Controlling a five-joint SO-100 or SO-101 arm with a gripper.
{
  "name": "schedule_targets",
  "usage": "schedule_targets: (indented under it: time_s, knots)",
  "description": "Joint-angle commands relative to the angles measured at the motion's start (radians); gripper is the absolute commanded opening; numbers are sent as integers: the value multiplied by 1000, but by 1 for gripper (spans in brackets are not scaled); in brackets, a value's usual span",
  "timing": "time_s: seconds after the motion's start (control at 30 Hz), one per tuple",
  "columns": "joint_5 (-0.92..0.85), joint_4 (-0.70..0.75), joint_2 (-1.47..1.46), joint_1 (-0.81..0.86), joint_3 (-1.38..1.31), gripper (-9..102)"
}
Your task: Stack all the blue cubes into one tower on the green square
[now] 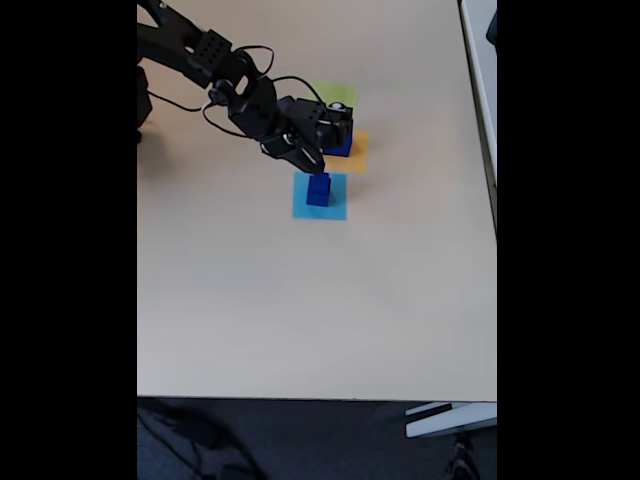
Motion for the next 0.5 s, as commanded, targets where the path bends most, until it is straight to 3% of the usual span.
schedule_targets:
  time_s: [0.0, 0.47]
  knots:
    - [8, -31, -3, 5, -41, 0]
    - [0, -57, -35, 6, -55, 0]
